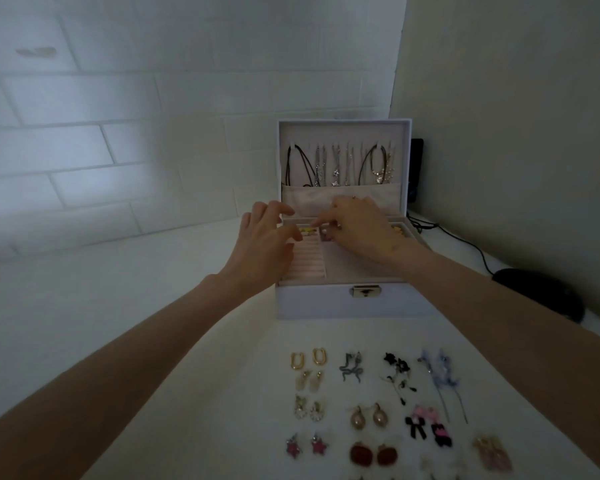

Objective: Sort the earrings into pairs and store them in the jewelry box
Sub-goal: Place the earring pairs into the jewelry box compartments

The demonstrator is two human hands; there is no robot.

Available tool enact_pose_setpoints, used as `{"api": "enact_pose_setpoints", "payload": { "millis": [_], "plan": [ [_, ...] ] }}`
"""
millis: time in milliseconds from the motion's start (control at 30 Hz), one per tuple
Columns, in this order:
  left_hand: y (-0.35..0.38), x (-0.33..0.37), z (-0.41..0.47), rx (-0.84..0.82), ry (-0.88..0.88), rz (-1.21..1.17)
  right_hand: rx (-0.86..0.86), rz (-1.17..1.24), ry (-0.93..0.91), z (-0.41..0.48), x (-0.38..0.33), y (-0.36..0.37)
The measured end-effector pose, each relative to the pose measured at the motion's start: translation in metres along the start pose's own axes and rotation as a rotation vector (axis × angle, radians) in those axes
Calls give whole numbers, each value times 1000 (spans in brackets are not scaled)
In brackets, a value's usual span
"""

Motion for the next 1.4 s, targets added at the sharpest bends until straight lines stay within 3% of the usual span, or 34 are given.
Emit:
{"api": "enact_pose_setpoints", "payload": {
  "millis": [167,367,533,833,1067,1233,1400],
  "plan": [
    [-37,25,-20,-47,-115,-214,38,201,0,-38,-22,-32],
    [-46,44,-65,-483,-157,-200,-319,247,-112,-102,-59,-46],
    [-42,54,-78,-598,-140,-247,-387,219,-190,-121,-70,-27],
    [-35,58,-77,-639,-181,-178,-336,49,-114,-118,-71,-14],
    [-33,60,-77,-634,-234,-203,-313,217,-71,-117,-71,-9],
    [-49,52,-61,-498,-316,-297,-248,422,50,-104,-67,-29],
    [-50,20,-9,-280,-396,-262,-61,533,258,-55,-40,-47]
  ]
}}
Point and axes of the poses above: each hand's wrist, its own z-axis towards the middle knuckle, its own y-axis out of the palm, x = y × z, the point moved 3 cm from there along z, towards the middle knuckle, and after that the axes turned 14 degrees about x, right-handed, at the moved point
